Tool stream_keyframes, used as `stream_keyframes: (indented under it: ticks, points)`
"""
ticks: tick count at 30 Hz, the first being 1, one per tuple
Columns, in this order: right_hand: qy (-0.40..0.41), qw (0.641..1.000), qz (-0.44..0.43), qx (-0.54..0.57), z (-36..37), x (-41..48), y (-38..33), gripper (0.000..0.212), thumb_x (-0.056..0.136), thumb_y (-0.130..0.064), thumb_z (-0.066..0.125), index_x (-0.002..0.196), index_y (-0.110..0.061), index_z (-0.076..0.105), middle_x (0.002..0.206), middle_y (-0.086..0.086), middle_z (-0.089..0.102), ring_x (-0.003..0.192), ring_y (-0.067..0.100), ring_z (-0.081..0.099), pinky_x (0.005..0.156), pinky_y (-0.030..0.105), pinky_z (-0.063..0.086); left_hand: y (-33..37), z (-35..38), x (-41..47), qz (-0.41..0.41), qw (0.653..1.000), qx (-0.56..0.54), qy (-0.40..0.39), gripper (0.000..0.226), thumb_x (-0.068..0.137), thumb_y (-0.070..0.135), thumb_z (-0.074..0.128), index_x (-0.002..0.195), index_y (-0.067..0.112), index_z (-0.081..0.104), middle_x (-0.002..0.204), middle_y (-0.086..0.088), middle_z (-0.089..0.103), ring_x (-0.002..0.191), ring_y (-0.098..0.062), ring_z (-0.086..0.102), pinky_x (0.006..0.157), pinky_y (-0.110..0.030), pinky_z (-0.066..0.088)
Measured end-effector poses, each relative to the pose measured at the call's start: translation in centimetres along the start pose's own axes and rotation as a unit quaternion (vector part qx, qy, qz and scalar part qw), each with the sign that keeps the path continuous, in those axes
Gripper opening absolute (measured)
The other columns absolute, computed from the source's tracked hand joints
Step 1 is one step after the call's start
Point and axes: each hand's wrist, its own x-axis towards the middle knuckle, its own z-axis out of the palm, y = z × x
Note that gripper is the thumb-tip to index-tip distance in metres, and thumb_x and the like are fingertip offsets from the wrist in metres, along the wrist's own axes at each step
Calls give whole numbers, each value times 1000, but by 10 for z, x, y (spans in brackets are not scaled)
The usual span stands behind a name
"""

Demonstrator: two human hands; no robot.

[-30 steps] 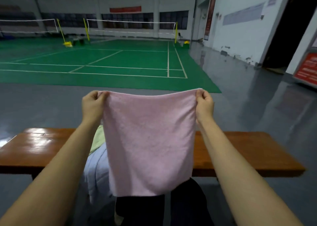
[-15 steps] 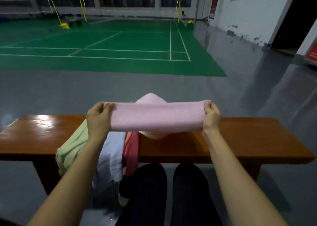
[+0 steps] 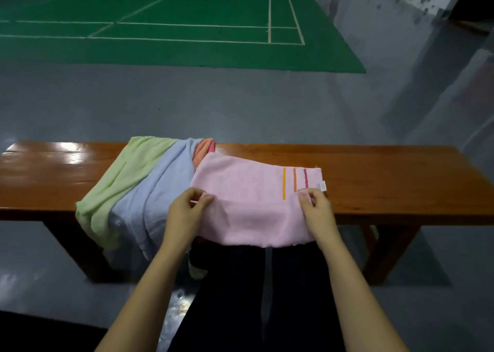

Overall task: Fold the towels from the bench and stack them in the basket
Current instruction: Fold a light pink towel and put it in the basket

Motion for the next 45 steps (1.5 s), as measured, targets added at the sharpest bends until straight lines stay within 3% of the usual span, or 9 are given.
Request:
stream_keyframes:
  ticks: [4,9,13,15,19,22,28,38,45]
  points:
    - [-1,984,-110,-143,10,-12,-15,36,93,-11,56,128,-18,52,131,-2,47,113,12,48,92,19,36,17,10,-2,16,999,-16,-34,19,81,13,72,68,22,63,65,12,63,59,3,53,60,-10,39]
    - [-259,949,-174,-40,67,-33,-47,48,86,-10,64,130,-25,51,129,-11,54,119,0,46,102,12,34,30,22,1,34,995,-42,-81,9,81,9,71,77,12,64,66,12,64,61,4,55,62,-9,40]
    - [-213,965,-147,-38,95,-13,-47,11,85,-13,61,82,-23,58,80,-7,62,79,9,56,73,26,45,28,20,15,26,994,-23,-102,9,84,15,69,76,17,64,68,8,65,62,1,55,61,-13,41]
    - [-196,969,-142,-59,105,-1,-41,29,87,-22,63,66,-21,42,61,-3,46,65,11,42,62,29,37,19,13,35,41,994,67,-71,7,86,21,66,84,16,63,82,5,64,74,-5,57,69,-18,42]
    - [-170,974,-137,-56,130,12,-31,40,90,-27,62,64,-22,31,58,-3,34,63,14,35,62,33,32,2,7,84,-59,945,318,-43,43,91,32,58,118,-1,51,119,-24,53,109,-39,50,89,-39,36]
    - [-142,982,-109,-54,141,19,-25,34,91,-35,58,65,-30,36,63,-10,41,71,16,45,69,36,40,-1,14,97,-97,908,393,-106,52,88,43,59,114,-1,54,115,-23,60,106,-39,54,78,-35,36]
    - [-165,980,-89,-61,145,25,-20,31,92,-40,54,66,-29,41,62,-9,46,68,15,46,65,35,38,5,28,110,-180,931,267,-171,54,84,41,65,118,0,56,108,-20,59,98,-32,55,76,-31,38]
    - [-202,975,-80,-48,138,33,-23,32,95,-31,53,67,-29,36,66,-8,41,64,9,40,57,27,33,10,35,142,-221,966,-110,-77,24,84,40,65,98,20,65,98,2,64,95,-17,58,76,-31,49]
    - [-193,978,-72,22,117,17,-29,23,98,-21,50,77,-30,49,81,-12,52,81,3,50,70,14,41,24,26,112,-81,992,-94,-6,22,86,31,65,83,10,65,68,4,56,61,-3,46,58,-15,40]
